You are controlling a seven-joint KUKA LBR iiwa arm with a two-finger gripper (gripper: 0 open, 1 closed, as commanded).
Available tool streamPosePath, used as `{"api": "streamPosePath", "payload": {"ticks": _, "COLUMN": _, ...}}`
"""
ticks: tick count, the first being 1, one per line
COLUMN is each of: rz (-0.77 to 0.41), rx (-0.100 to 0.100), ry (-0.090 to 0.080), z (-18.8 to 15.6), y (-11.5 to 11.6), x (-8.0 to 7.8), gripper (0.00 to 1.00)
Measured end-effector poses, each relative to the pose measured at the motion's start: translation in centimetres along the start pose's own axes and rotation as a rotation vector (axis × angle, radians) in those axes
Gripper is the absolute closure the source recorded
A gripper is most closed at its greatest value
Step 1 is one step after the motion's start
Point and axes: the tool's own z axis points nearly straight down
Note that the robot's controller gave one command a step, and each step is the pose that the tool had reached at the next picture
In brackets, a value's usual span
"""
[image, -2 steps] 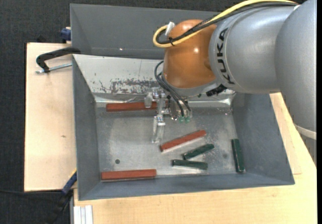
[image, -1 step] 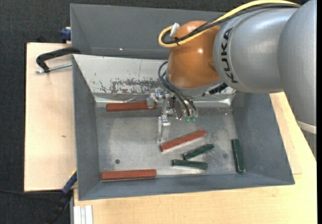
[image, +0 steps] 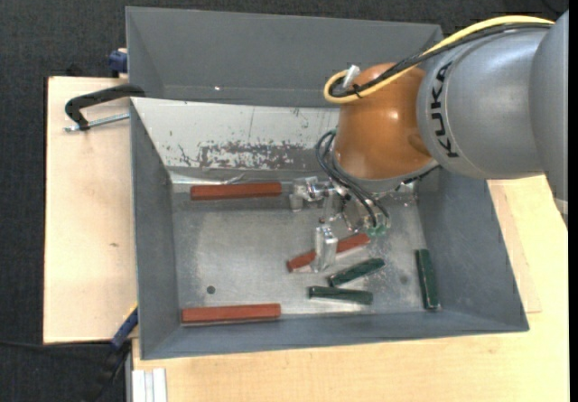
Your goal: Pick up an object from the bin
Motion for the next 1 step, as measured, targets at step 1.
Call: {"api": "streamPosePath", "payload": {"ticks": 1, "rz": -0.002, "rx": 0.000, "ry": 0.002, "z": 0.54, "y": -1.94, "x": 1.00, "gripper": 0.00}}
